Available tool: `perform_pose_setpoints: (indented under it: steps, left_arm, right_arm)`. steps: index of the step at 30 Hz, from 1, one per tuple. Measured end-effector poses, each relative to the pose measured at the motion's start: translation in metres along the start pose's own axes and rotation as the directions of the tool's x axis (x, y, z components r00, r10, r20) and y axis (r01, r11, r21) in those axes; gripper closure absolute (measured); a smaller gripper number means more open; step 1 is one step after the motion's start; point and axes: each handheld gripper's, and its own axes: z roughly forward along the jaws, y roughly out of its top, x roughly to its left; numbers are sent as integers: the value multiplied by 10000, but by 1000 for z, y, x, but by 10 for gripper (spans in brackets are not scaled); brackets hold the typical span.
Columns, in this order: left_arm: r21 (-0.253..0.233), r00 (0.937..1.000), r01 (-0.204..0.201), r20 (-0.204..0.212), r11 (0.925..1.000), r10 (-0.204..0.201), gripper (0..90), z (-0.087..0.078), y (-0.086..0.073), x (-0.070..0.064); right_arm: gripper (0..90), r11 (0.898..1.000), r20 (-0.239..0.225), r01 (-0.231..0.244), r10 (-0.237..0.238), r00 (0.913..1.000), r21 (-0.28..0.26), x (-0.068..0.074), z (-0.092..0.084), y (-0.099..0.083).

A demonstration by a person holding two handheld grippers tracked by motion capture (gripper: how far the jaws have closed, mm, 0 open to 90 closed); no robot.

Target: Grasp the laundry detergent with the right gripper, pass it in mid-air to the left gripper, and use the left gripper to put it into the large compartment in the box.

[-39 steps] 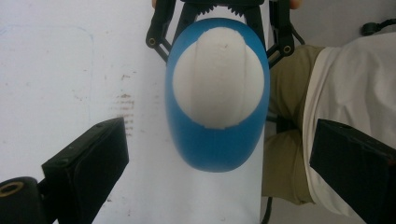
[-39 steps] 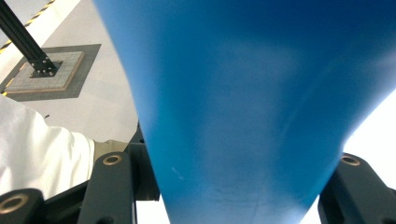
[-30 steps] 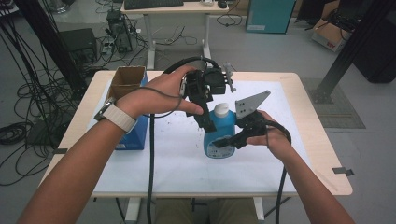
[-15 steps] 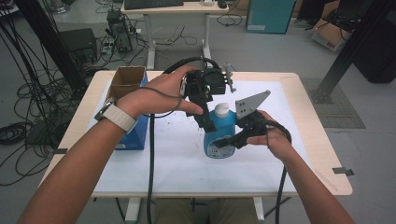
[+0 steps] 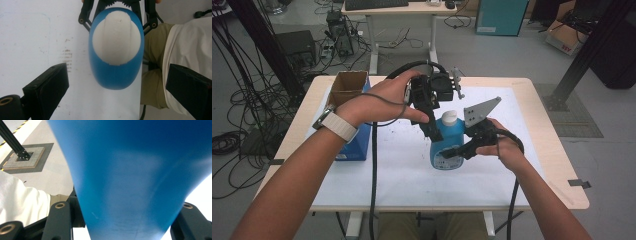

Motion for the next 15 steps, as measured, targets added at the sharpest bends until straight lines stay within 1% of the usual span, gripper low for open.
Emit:
perform_pose_setpoints:
  steps: [4,15]
  left_arm:
    - [27,10000,-59,-23,10000,59,50,0,0,0]
    - [1,10000,-23,-14,10000,23,50,0,0,-1]
  right_arm:
    - [429,10000,-12,10,-9,10000,15,0,0,0]
    - [428,10000,-11,22,-22,10000,2,0,0,0]
